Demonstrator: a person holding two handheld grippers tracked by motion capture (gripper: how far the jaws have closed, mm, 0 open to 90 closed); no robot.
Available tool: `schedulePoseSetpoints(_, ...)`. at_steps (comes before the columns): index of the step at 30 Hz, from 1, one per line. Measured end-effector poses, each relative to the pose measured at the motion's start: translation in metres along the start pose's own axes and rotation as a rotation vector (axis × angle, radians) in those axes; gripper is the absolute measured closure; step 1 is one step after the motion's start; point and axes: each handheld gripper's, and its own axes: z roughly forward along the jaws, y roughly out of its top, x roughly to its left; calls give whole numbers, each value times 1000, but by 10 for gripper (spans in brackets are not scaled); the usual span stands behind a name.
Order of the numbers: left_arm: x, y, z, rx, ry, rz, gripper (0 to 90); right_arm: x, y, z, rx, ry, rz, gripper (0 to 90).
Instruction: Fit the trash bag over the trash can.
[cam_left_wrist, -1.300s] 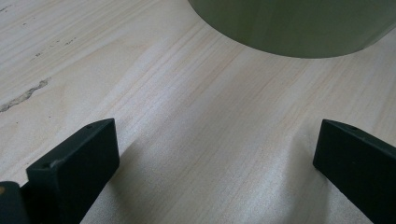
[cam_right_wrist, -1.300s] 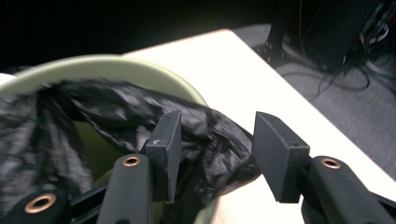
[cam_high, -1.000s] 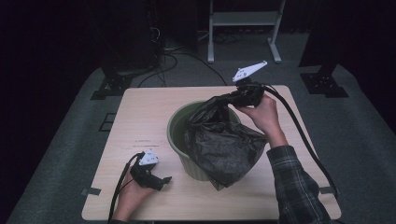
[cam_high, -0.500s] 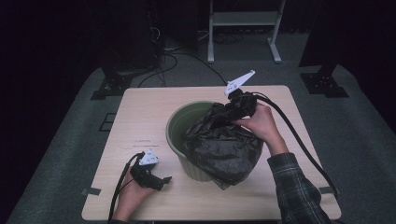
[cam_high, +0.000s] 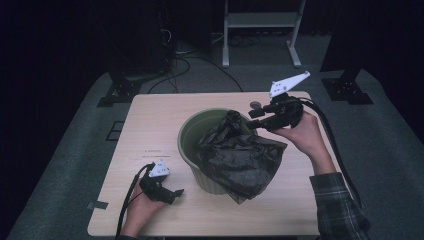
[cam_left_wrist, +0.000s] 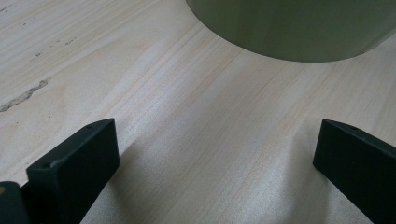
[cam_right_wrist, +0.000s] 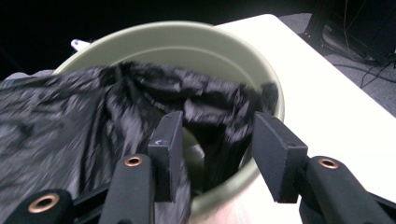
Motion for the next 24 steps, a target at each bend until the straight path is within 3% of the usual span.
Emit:
schedulePoseSetpoints(10,0,0,0,0,1,-1,0,14,-40,-31,-27,28,56,489)
schedulePoseSetpoints(15,0,0,0,1,1,-1,0,16,-58,-32,-10,46,98,493)
schedulePoseSetpoints(18,0,0,0,1,1,-1,0,14,-66,-27,12,88,110,629)
schedulePoseSetpoints(19,0,0,0,1,2,-1,0,13,-67,-24,24,104,111,715)
schedulePoseSetpoints(22,0,0,0,1,2,-2,0,14,-67,-21,40,95,74,895)
schedulePoseSetpoints(24,0,0,0,1,1,-2,0,13,-66,-20,36,58,63,896)
